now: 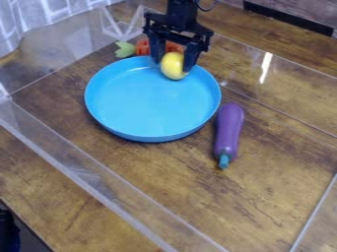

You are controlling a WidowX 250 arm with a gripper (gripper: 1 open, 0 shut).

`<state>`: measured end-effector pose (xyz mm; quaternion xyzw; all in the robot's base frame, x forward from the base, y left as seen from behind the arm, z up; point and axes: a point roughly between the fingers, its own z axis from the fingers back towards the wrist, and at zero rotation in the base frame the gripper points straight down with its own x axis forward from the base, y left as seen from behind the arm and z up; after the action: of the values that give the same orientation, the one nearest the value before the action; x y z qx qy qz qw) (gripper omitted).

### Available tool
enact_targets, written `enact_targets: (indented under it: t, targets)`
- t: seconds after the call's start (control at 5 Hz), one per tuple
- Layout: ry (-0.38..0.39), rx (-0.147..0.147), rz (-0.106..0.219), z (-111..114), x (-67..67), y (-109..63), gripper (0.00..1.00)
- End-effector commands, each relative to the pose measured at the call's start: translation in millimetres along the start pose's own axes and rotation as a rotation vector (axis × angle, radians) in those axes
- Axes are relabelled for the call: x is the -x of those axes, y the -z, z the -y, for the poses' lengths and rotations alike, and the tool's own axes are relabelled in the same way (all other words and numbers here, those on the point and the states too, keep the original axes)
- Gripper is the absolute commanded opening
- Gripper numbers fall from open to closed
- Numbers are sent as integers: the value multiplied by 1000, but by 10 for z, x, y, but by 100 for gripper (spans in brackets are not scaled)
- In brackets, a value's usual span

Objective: Remove the lemon from the blue tray and put it on the table

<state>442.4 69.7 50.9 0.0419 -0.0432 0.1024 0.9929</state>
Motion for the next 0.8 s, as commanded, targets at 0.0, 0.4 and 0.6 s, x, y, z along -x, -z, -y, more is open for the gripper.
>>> enact_targets:
  t: [0.0,0.4,0.6]
  targets:
    - [9,4,22,94,-22,-61,0]
    - [14,5,13,139,4,-32,0]
    - [18,6,9,164,14,-22,0]
